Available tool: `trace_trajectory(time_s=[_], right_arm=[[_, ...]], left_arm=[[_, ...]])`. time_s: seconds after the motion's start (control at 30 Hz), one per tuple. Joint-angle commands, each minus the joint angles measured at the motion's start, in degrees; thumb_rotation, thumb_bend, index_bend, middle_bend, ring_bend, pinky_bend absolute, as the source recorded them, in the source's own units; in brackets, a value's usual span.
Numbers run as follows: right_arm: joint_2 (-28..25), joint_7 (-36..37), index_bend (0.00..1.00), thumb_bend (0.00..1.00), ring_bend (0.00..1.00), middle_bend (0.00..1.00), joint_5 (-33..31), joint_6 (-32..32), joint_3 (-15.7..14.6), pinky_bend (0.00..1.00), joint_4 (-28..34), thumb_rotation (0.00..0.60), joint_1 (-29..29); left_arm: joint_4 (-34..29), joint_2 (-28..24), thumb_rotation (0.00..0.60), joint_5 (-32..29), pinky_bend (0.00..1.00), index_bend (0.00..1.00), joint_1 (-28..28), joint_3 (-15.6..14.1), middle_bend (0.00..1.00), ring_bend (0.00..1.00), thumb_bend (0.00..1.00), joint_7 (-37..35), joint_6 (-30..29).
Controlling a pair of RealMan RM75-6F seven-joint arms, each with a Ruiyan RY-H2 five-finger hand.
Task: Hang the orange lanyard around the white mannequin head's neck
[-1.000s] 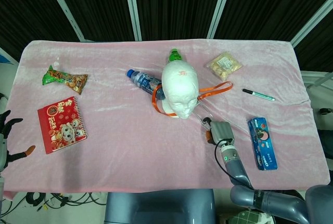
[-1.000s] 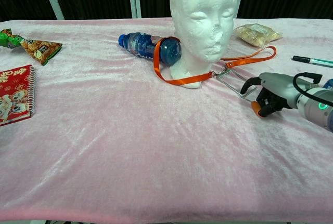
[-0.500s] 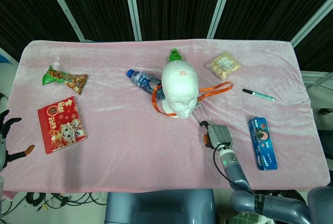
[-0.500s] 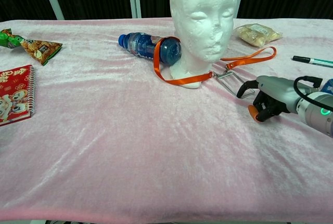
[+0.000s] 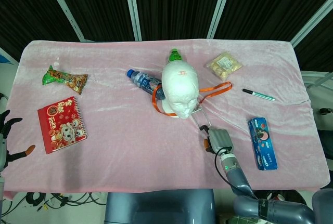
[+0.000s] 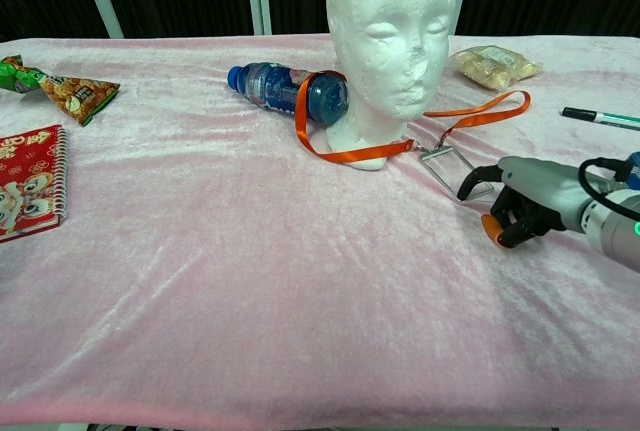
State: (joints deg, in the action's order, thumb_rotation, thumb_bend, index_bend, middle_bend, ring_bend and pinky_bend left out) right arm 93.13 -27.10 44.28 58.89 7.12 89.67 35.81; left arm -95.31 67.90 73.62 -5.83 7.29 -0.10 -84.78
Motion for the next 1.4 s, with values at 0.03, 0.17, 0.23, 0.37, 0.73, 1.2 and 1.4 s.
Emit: trace_trajectory(time_s=[0.03, 0.17, 0.23, 0.37, 0.73, 1.2, 1.4], right_arm=[[0.00, 0.49, 0.28, 0.58, 0.83, 0.81, 0.36, 0.01, -0.09, 0.88, 0.31, 0.600, -0.23], [-0.08, 0.90, 0.28, 0.58, 0.83, 0.81, 0.93, 0.03, -0.23, 0.88, 0.93, 0.600, -0.43], [-0.03, 0.81, 0.28, 0.58, 0.83, 0.81, 1.13, 0.12, -0.39, 0.88, 1.07, 0.600, -0.48], [0.23, 0.63, 0.28, 0.58, 0.83, 0.81, 1.03, 0.04, -0.71, 0.88, 0.87, 0.600, -0.58], [0.14, 0.99, 0.28, 0.58, 0.83, 0.81, 2.76, 0.59, -1.72, 0.88, 2.87, 0.600, -1.35], [-0.56, 0.80, 0.28, 0.58, 0.83, 0.81, 4.08, 0.84, -3.05, 0.88, 6.21, 0.600, -2.11], [-1.01, 0.44, 0.28, 0.58, 0.83, 0.81, 4.93, 1.31, -3.69, 0.88, 8.09, 0.600, -2.43]], left_arm=[[-0.05, 0.01, 0.600, 0.03, 0.00, 0.23, 0.04, 0.03, 0.05, 0.00, 0.09, 0.01, 0.04], [-0.03, 0.04, 0.600, 0.07, 0.00, 0.23, 0.16, 0.24, 0.05, 0.00, 0.09, -0.02, -0.12], [0.01, 0.04, 0.600, 0.03, 0.00, 0.23, 0.20, 0.33, 0.05, 0.00, 0.09, -0.03, -0.10], [-0.05, 0.00, 0.600, 0.00, 0.00, 0.23, 0.24, 0.42, 0.05, 0.00, 0.09, 0.01, 0.03], [-0.04, 0.15, 0.600, 0.10, 0.00, 0.23, 0.31, 0.56, 0.05, 0.00, 0.09, 0.18, 0.21], [0.04, 0.29, 0.600, 0.06, 0.00, 0.23, 0.45, 0.91, 0.05, 0.00, 0.09, 0.25, 0.17], [0.01, 0.30, 0.600, 0.14, 0.00, 0.23, 0.50, 0.95, 0.05, 0.00, 0.09, 0.29, 0.18]])
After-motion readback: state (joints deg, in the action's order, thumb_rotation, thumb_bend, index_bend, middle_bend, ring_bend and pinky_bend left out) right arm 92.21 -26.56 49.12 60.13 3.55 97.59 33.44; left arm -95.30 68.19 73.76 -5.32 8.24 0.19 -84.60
